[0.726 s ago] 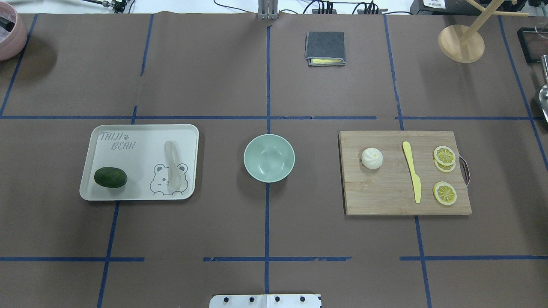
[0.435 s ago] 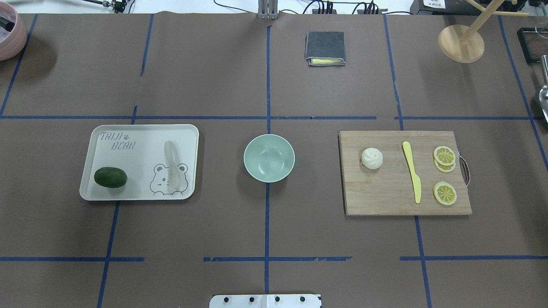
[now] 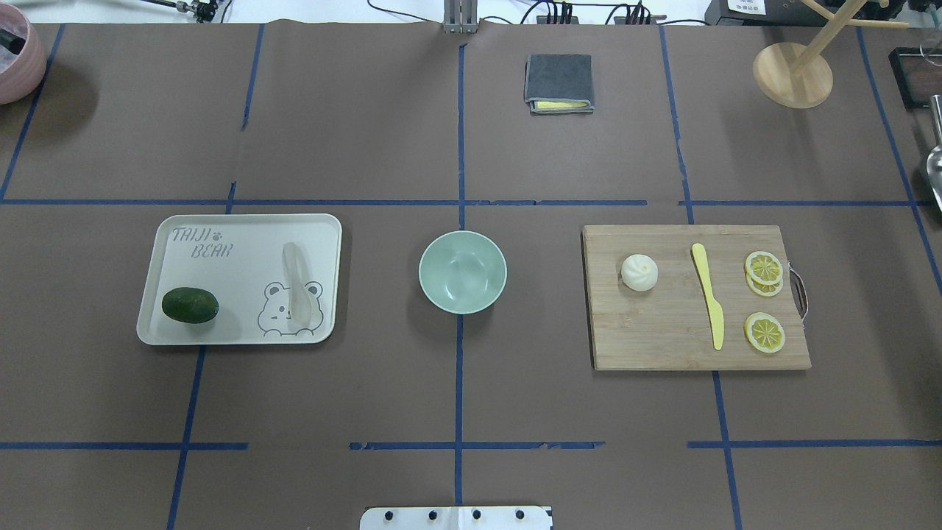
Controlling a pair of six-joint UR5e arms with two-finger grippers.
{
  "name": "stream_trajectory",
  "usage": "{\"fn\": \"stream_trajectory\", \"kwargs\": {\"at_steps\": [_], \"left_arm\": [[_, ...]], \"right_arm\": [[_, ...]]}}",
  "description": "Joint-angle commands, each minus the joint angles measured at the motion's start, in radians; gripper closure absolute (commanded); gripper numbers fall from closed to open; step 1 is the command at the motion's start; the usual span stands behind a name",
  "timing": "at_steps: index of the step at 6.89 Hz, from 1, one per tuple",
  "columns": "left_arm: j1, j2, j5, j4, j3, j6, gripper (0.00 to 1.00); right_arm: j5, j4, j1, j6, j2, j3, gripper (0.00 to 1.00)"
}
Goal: Put spoon and bun in bowl
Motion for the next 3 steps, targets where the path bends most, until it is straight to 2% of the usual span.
{"fn": "stream_trajectory", "kwargs": {"at_steps": [1,3], "left_arm": [[0.104,-0.01,0.012,-0.001,-0.156,-0.167,0.0],[0.297,-0.039,0.047,-0.08,-0.215,-0.509,0.0]], "right_arm": [[0.002,0.001,0.0,0.028,0.0,0.014,0.0],[-0.004,0.003,-0.002,0.028,0.041,0.043,0.0]]}}
